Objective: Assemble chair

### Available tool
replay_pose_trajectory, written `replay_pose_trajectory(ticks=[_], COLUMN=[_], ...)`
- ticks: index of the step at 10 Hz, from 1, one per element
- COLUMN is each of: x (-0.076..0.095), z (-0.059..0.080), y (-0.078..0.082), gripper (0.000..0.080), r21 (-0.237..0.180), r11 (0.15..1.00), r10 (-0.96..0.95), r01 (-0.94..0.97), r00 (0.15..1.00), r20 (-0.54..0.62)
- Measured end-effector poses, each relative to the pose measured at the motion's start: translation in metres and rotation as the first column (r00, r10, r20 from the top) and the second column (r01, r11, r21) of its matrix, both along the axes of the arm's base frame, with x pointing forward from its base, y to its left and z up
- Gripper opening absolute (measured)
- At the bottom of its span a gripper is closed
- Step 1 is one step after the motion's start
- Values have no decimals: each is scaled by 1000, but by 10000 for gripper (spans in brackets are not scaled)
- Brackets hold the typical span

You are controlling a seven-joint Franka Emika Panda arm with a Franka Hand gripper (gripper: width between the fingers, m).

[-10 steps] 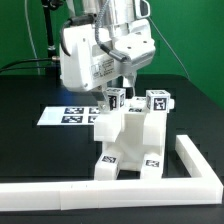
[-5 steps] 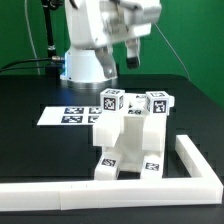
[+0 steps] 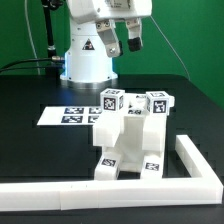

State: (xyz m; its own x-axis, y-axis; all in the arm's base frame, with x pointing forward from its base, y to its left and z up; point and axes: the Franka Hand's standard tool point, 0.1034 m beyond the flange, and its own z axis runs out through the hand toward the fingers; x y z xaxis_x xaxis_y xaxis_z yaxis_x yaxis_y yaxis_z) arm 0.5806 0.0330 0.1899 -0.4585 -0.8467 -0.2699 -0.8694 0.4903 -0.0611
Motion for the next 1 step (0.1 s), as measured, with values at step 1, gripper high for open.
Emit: replay_pose_trajectory(ticks=[1], x=[0], z=[0], y=[0], gripper=[649], r21=[0], r11=[1000], r10=[0], r01=[0], r00=[1000], r20=[-1])
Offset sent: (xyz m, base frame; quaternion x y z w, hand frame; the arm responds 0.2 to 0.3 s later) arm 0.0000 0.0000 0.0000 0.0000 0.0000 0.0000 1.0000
